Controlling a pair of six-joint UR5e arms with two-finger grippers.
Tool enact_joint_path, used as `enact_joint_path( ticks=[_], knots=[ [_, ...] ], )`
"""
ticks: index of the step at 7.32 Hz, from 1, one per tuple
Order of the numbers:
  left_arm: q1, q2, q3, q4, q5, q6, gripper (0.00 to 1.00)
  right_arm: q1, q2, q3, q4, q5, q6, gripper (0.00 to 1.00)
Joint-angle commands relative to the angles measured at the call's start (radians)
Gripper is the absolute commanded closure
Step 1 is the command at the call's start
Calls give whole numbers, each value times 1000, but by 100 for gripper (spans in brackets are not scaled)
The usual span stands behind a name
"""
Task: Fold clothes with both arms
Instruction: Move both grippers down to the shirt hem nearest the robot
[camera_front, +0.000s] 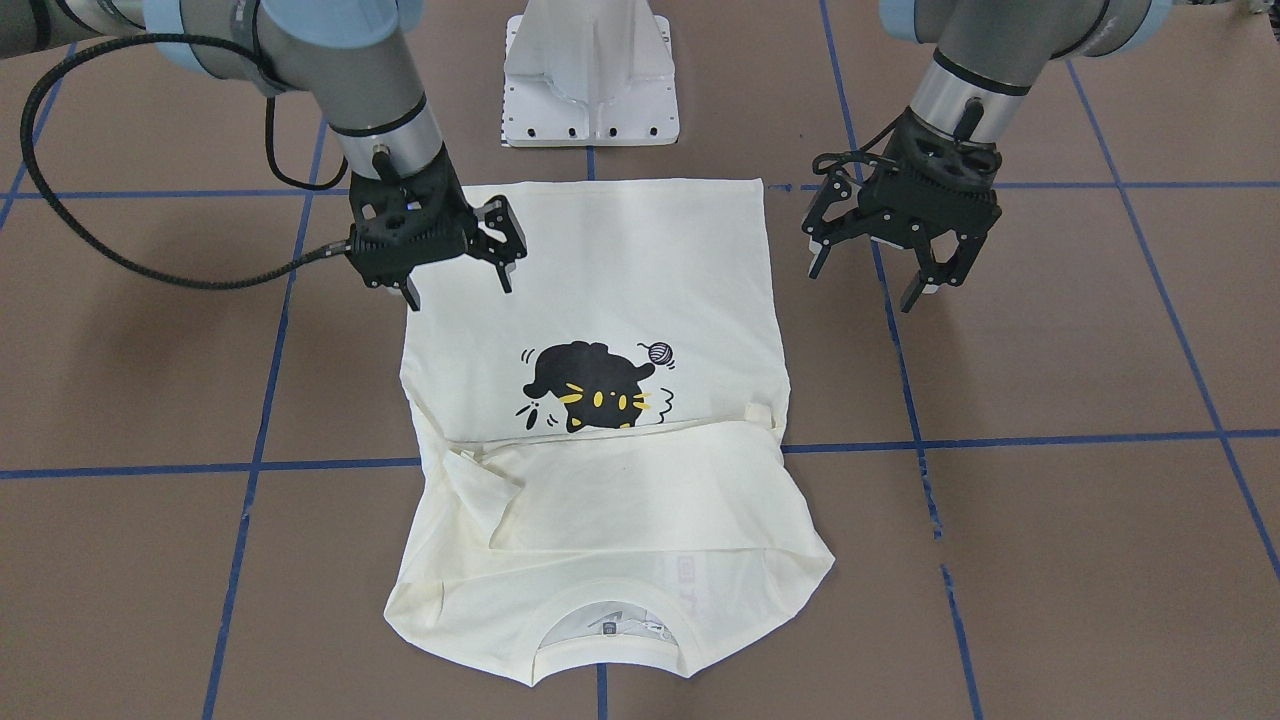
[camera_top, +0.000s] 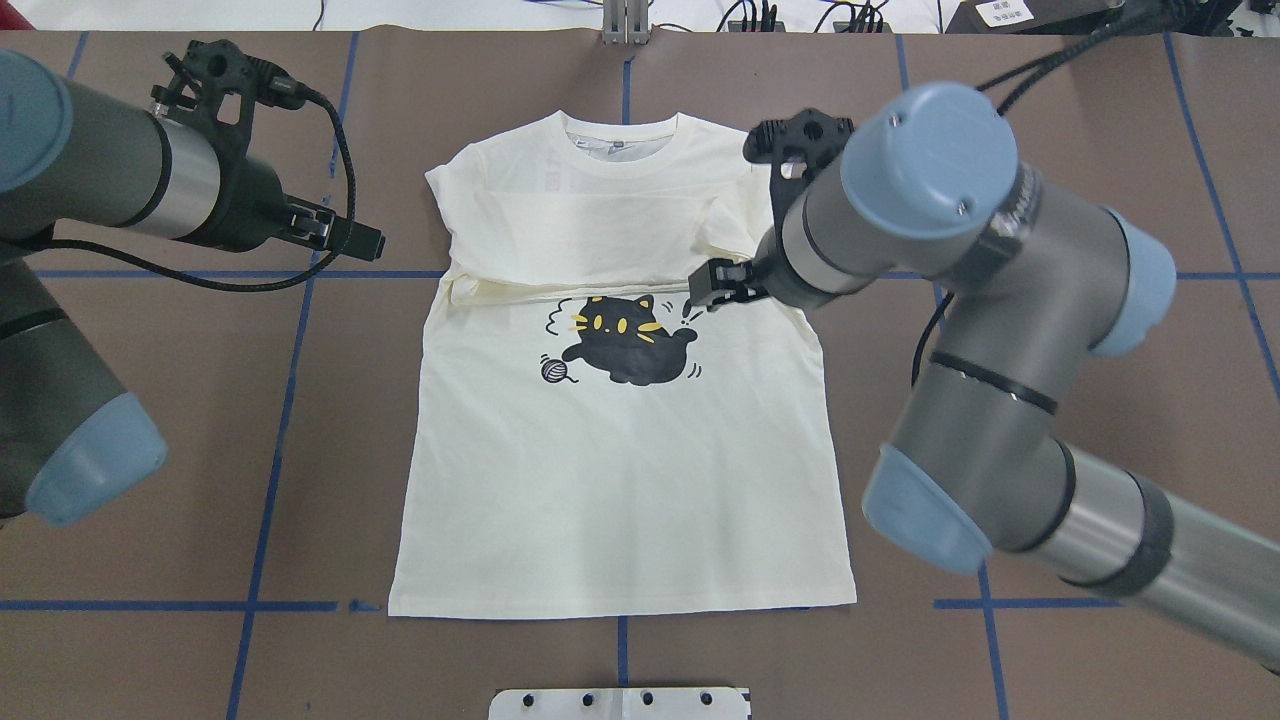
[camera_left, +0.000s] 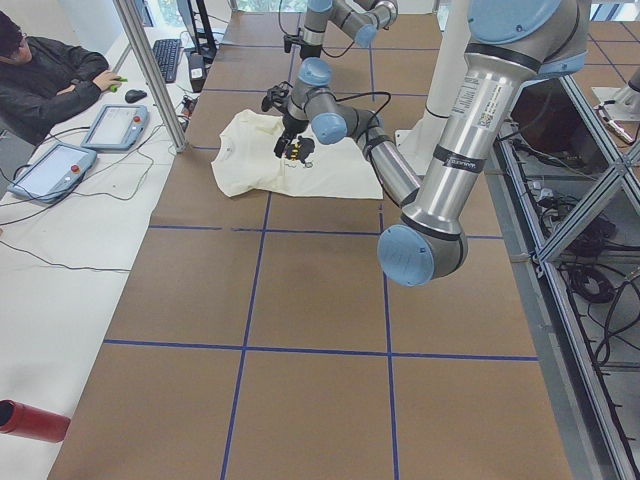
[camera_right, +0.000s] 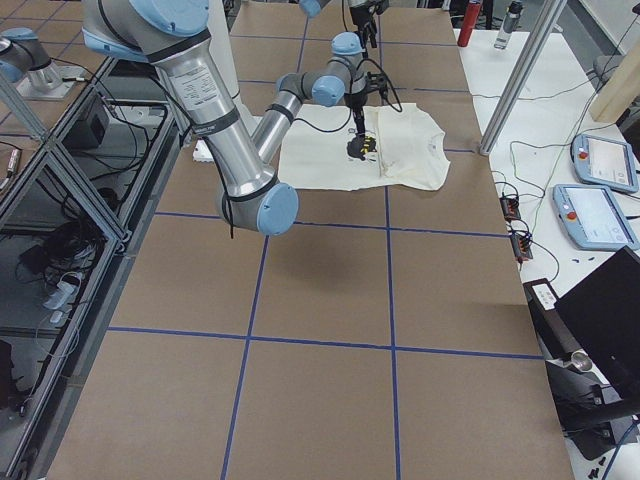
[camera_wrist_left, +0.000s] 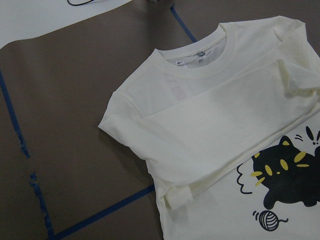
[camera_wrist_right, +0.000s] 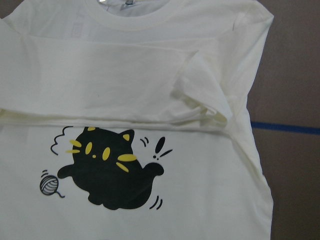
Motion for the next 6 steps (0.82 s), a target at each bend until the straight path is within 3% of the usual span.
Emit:
enact_joint_path(
  ticks=[1,2,4,5,6],
  knots=[
    [107,157,-37,-211,78,-229,0,-196,-144,193,9,-181,253,0],
    [202,214,-38,-288,165,-353,0,-267,-197,208,103,-267,368,1],
    [376,246,-41,-295,280,-647,26,-356,-395,213,417,-382,509,4],
    [472,271,-41,-297,357,-775,36,-393,-422,216,437,-444,573,4],
    [542,282,-39,-288,417,-814,37,-407,-423,218,437,-476,578,3]
  ],
)
